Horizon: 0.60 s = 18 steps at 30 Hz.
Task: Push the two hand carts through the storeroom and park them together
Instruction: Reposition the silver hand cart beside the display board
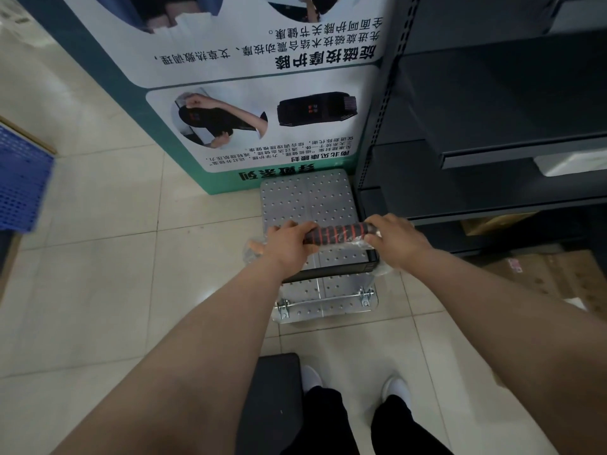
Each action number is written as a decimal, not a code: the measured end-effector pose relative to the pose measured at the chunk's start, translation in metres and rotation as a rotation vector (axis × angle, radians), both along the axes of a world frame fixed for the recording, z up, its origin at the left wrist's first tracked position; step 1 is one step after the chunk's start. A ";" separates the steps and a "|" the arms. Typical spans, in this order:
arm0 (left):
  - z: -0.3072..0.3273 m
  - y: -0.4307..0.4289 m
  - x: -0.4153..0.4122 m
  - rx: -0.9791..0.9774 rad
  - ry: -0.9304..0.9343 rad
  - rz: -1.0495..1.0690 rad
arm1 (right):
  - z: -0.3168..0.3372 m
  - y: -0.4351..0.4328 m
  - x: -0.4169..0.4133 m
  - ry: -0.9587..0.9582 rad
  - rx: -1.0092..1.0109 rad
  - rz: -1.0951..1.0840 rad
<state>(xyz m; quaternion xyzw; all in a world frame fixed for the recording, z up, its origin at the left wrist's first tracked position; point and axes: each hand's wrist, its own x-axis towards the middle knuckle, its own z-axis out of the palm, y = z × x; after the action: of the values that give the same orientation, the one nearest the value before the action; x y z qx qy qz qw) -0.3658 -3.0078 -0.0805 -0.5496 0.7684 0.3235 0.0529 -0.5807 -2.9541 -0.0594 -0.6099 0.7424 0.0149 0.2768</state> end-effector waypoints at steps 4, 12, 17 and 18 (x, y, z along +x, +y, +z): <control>0.013 0.002 -0.002 -0.022 -0.055 0.037 | -0.001 -0.002 0.001 0.002 -0.012 -0.008; 0.021 0.008 -0.003 -0.021 -0.048 0.044 | -0.002 0.004 0.002 -0.018 -0.040 -0.032; 0.016 0.015 -0.001 -0.066 0.003 0.084 | 0.002 0.014 0.007 0.102 -0.042 0.041; 0.016 0.018 0.000 -0.077 0.014 0.099 | 0.003 0.018 0.010 0.110 -0.083 0.052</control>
<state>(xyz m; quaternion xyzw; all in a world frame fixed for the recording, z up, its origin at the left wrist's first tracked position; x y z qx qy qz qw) -0.3654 -2.9901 -0.0648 -0.5862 0.7526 0.2996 0.0105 -0.5710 -2.9366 -0.0560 -0.6383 0.7403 0.0249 0.2096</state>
